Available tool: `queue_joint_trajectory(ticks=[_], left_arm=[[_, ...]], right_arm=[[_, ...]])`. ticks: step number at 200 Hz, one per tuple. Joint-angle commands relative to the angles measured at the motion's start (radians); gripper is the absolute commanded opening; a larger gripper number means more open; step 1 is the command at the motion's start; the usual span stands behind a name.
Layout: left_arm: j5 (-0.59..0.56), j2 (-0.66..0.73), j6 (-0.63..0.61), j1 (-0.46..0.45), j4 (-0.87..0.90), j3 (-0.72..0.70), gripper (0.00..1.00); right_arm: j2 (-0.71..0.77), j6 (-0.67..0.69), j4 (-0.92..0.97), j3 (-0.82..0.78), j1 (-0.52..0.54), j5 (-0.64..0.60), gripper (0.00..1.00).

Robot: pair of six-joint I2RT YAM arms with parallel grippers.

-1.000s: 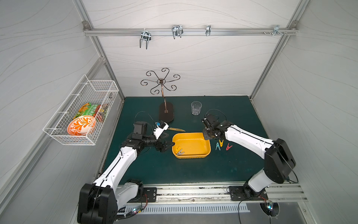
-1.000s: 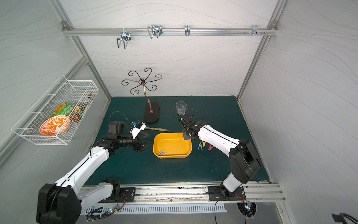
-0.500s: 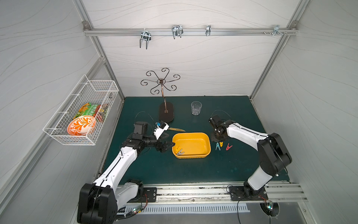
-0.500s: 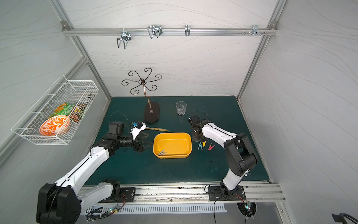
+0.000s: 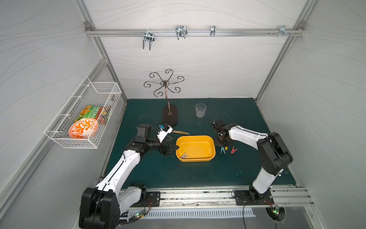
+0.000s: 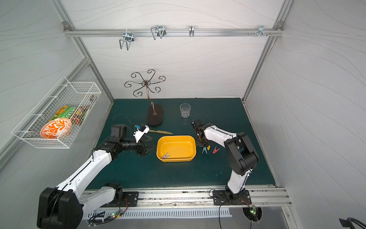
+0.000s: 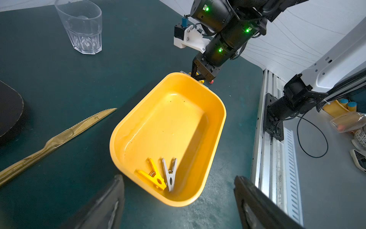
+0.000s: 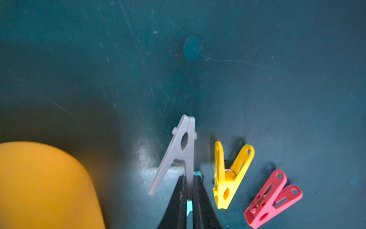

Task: Take the clothespins out of the storage box
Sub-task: Place the clothespin at the center of the board.

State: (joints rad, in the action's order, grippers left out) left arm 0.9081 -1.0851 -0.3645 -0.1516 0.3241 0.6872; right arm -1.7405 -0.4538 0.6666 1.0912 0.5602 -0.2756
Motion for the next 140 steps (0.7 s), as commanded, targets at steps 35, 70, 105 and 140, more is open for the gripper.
queue_joint_trajectory(ticks=[35, 70, 105, 140], left_arm=[[0.003, -0.003, -0.011, -0.004, -0.027, 0.017, 0.89], [-0.001, -0.004, -0.01, -0.004, -0.026, 0.017, 0.89], [-0.005, -0.001, -0.017, -0.003, -0.018, 0.015, 0.89], [-0.011, 0.012, -0.024, -0.004, -0.013, 0.012, 0.89]], right_arm=[[0.089, 0.087, 0.017, 0.052, 0.003, 0.061, 0.22], [0.152, 0.215, -0.053, 0.073, 0.045, 0.207, 0.24], [0.164, 0.339, -0.127, 0.087, 0.091, 0.477, 0.27], [0.112, 0.404, -0.133, 0.118, 0.182, 0.562, 0.29]])
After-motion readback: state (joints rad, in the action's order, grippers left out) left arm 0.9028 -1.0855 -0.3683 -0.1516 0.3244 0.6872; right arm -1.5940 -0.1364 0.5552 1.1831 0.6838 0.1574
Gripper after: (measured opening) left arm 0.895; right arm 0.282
